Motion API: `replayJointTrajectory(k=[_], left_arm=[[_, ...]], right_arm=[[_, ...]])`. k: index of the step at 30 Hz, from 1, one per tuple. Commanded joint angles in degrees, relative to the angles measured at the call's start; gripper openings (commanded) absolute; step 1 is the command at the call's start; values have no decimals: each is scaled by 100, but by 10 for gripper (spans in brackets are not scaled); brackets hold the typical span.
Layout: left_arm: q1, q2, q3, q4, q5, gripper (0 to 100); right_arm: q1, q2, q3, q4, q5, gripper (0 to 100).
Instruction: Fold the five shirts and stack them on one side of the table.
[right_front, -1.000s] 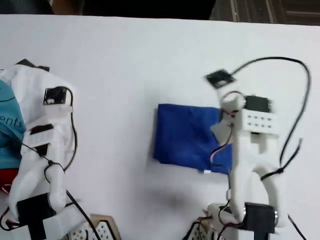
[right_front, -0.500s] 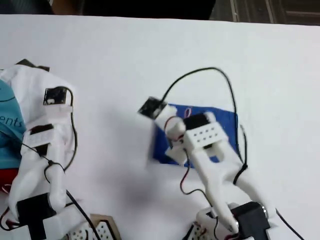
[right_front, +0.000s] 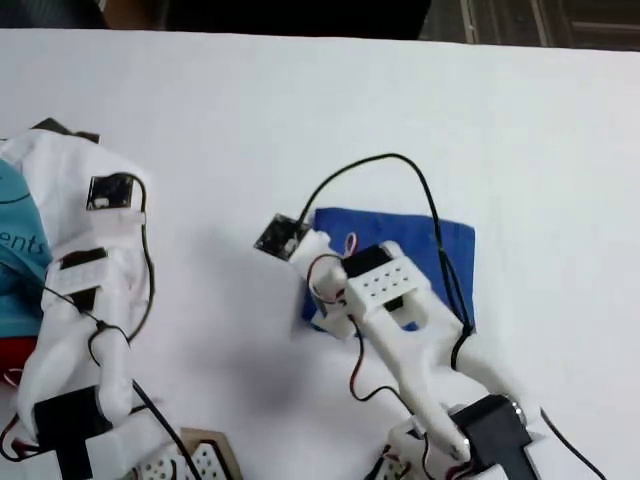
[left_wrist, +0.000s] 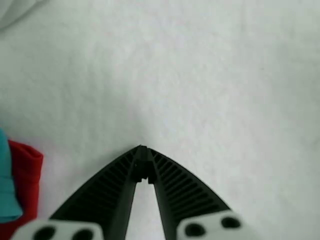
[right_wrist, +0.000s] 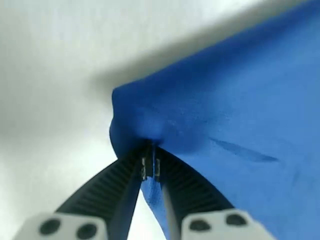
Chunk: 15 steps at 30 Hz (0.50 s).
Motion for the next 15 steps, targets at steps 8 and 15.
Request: replayJointTrajectory(k=[8,15], left_arm=[[44,-237,-13,-70,18,25],[44,-237,-13,-79,18,25]], right_arm=[[1701,-760,-1714,1138,-1284,78],[2914,136,-1741,1095,-1776,293]])
